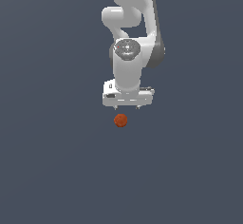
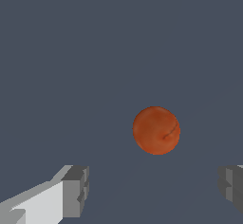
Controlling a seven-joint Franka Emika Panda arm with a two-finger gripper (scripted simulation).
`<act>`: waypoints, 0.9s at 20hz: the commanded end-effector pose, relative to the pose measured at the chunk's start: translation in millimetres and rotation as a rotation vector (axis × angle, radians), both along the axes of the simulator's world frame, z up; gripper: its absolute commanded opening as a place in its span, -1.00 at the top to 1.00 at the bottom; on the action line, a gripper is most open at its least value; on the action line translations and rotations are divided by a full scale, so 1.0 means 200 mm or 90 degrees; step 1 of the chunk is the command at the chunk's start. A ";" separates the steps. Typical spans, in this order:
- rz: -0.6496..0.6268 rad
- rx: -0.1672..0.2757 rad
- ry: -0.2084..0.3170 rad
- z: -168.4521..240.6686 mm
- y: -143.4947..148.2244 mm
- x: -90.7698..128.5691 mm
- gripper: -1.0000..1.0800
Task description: Pick up the object and move it to a goal position.
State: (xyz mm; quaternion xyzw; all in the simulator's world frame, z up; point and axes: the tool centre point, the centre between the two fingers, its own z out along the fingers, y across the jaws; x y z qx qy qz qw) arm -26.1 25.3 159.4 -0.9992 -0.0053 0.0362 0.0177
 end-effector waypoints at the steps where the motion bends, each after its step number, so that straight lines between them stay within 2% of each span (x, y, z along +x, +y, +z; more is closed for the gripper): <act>1: 0.002 0.000 0.000 0.00 0.00 0.00 -0.92; 10: 0.060 0.000 -0.007 -0.04 -0.02 0.00 -0.92; 18: 0.170 -0.001 -0.020 -0.11 -0.06 0.00 -0.92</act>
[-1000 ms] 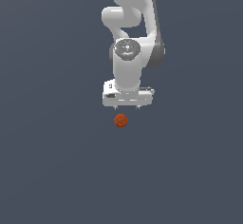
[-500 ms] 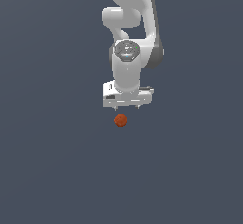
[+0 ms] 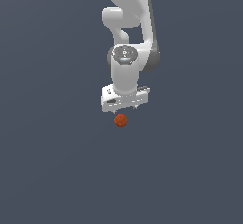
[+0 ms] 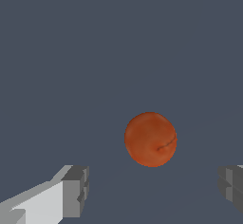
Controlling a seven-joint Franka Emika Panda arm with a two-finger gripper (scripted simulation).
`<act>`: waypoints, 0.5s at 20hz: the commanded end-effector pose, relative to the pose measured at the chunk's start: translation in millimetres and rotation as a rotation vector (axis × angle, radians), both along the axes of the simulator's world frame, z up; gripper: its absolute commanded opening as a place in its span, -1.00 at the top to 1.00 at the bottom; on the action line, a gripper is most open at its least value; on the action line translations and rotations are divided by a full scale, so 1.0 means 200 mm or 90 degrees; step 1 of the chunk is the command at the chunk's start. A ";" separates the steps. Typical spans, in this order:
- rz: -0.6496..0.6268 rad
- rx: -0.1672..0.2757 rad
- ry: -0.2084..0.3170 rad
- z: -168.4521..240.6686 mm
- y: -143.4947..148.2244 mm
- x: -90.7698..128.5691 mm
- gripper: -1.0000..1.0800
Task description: Pick up the object and move it to a goal position.
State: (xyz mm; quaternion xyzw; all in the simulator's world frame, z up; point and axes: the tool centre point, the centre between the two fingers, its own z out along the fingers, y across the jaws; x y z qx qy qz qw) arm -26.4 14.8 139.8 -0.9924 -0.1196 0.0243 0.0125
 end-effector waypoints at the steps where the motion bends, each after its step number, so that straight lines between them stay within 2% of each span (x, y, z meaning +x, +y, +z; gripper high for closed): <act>1: 0.042 0.000 -0.005 -0.03 -0.01 0.00 -0.92; 10: 0.199 -0.002 -0.021 -0.13 -0.06 -0.01 -0.92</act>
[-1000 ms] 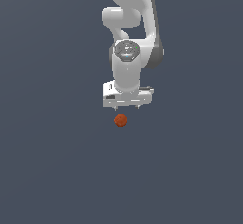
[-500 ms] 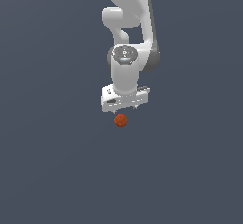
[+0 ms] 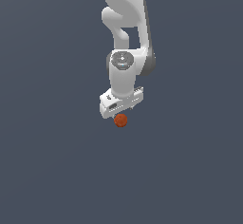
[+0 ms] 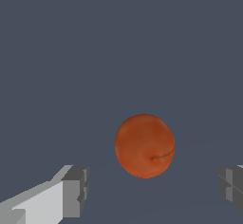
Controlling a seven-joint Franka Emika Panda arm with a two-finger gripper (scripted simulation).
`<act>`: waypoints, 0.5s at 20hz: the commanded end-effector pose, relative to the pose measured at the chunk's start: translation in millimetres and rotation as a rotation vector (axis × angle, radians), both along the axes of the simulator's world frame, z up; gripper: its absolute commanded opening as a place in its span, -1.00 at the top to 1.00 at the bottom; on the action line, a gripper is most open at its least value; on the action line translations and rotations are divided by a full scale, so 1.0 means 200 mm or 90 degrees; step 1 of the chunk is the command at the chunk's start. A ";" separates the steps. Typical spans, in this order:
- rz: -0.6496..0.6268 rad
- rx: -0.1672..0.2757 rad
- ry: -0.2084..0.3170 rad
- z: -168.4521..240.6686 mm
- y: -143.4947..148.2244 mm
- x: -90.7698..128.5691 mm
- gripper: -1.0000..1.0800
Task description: Pick up the object and move it to a goal position.
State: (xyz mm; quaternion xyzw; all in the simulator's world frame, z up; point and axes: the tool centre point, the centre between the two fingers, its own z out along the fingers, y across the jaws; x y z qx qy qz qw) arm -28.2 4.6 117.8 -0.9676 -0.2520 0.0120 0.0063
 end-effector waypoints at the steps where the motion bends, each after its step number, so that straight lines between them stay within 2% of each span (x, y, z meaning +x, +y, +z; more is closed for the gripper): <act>1: 0.043 0.000 -0.004 -0.03 -0.01 0.00 -0.92; 10: 0.145 -0.001 -0.014 -0.09 -0.03 -0.01 -0.92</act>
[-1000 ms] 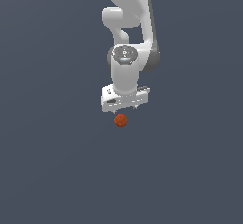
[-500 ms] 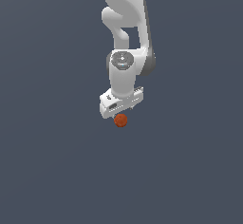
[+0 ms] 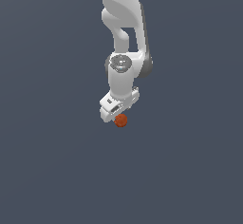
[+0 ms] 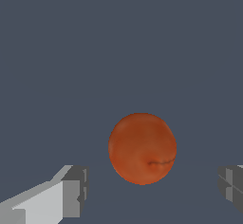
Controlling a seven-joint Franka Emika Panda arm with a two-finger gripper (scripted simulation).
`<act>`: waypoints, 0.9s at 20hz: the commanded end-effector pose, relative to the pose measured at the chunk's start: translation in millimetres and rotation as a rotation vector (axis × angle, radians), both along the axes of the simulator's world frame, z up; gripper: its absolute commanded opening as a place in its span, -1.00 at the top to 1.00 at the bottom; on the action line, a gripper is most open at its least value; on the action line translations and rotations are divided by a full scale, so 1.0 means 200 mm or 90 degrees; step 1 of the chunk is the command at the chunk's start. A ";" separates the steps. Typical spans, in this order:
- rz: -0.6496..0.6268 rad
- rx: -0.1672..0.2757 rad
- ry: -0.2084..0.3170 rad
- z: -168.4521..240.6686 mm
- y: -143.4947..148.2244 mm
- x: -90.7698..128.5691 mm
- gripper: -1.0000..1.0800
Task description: Pick up the object and move it to a goal position.
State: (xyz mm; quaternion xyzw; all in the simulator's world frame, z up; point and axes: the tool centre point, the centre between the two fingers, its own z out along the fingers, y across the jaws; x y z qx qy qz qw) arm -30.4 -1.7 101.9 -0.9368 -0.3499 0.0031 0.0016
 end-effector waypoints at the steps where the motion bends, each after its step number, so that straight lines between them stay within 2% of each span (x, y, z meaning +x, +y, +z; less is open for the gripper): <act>1: 0.021 0.000 -0.002 -0.01 0.00 0.00 -0.92; 12: 0.041 0.000 -0.004 -0.04 -0.01 0.00 -0.92; 18: 0.043 0.000 -0.004 -0.16 -0.01 -0.01 -0.92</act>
